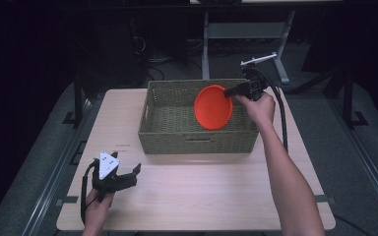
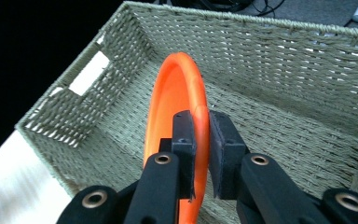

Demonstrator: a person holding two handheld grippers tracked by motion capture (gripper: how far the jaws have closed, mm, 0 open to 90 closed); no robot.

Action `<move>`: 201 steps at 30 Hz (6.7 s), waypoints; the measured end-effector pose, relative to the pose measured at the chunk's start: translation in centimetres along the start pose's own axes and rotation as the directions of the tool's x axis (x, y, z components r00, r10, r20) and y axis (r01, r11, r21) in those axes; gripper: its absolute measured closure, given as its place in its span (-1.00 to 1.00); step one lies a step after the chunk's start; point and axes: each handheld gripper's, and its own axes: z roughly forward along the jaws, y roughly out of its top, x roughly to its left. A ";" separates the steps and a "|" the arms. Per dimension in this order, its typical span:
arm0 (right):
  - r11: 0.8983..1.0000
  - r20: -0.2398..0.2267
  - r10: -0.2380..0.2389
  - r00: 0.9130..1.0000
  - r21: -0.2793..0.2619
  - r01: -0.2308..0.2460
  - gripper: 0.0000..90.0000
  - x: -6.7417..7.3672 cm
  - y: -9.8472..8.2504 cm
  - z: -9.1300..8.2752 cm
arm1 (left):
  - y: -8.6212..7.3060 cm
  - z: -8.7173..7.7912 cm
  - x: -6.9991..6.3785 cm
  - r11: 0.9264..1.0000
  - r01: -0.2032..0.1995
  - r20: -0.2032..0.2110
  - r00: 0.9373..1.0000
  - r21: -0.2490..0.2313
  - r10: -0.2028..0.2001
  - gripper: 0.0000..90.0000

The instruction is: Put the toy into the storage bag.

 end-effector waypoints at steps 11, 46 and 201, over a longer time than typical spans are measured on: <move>0.999 0.014 0.021 1.000 0.026 -0.021 0.80 -0.6 -0.8 1.7 | 0.0 -0.1 0.1 1.000 -0.002 -0.002 1.000 0.004 0.002 -0.72; 0.984 0.089 0.027 0.996 0.173 -0.042 0.75 -1.6 -2.2 4.6 | 0.0 -0.2 0.0 1.000 0.008 0.004 1.000 -0.005 -0.008 -0.72; 0.999 -0.241 -0.002 0.971 0.039 0.012 -0.29 -1.6 -11.6 -7.9 | 0.1 0.0 -0.2 1.000 -0.002 0.006 1.000 -0.003 0.002 -0.72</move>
